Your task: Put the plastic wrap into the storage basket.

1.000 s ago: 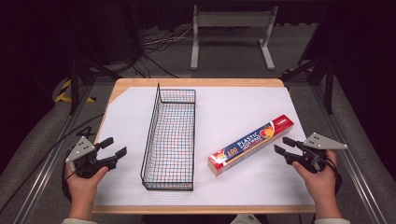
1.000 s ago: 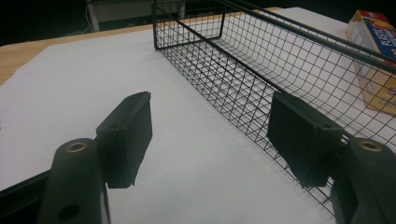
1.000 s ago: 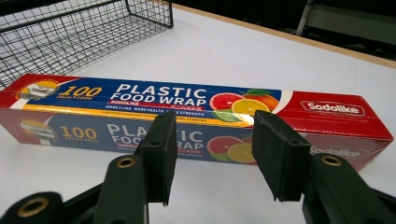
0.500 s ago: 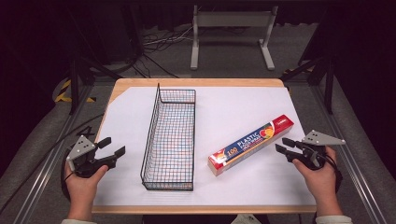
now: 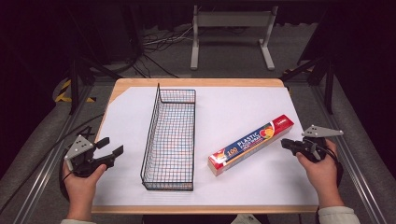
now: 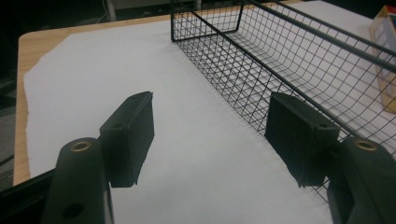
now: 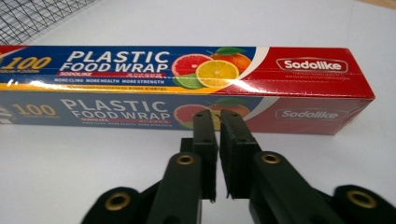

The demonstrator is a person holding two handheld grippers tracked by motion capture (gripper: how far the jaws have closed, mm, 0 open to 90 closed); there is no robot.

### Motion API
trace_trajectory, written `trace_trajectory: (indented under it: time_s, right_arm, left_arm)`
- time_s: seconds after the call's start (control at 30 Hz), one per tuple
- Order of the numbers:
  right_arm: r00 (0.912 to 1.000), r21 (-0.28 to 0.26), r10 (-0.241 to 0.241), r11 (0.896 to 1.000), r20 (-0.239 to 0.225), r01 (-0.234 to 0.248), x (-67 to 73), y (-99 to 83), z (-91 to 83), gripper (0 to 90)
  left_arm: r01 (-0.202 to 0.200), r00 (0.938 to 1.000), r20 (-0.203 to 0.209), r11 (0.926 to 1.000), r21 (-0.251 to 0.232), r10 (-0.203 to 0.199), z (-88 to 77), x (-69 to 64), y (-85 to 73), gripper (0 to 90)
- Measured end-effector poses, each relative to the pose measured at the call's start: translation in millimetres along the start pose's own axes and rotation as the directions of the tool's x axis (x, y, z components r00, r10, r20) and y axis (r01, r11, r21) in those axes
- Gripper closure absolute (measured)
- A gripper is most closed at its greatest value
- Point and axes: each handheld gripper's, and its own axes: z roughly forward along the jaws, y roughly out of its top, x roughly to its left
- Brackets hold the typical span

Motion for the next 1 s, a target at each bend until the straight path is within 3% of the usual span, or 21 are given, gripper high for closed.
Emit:
trace_trajectory:
  time_s: [0.23, 0.3, 0.4, 0.6, 0.83, 1.0]
  right_arm:
    - [0.9999, 0.057, -0.008, 0.998, 0.01, 0.007, -3.6, 7.0, 12.6, 90.0]
    - [0.9999, 0.066, -0.001, 0.998, 0.01, 0.001, -4.9, 8.4, 16.0, 90.0]
    - [0.9999, 0.072, 0.003, 0.997, 0.01, -0.004, -5.9, 9.2, 18.9, 90.0]
    - [0.9998, 0.121, 0.002, 0.993, 0.018, -0.004, -8.0, 9.4, 32.8, 90.0]
    - [0.9993, 0.164, 0.009, 0.986, 0.036, -0.015, -9.7, 11.8, 44.4, 90.0]
    - [0.9984, 0.194, 0.008, 0.981, 0.056, -0.019, -10.3, 13.8, 50.0, 90.0]
  left_arm:
    - [-0.019, 0.9995, -0.025, 0.9997, 0.016, 0.019, 0.3, -0.1, 0.1, 31.0]
    - [-0.01, 0.998, -0.063, 0.9999, 0.011, 0.011, -0.9, 0.7, 0.2, 26.8]
    - [-0.008, 0.9972, -0.075, 1.0, 0.001, 0.008, -3.0, 2.1, 0.2, 25.6]
    - [-0.032, 0.9982, -0.052, 0.9995, 0.009, 0.032, -2.6, 1.2, 1.8, 27.7]
    - [-0.014, 0.9987, -0.049, 0.9998, 0.016, 0.015, -2.8, 2.2, 1.5, 27.7]
    - [-0.023, 0.9982, -0.055, 0.9996, 0.017, 0.024, -2.9, 1.8, 1.4, 27.7]
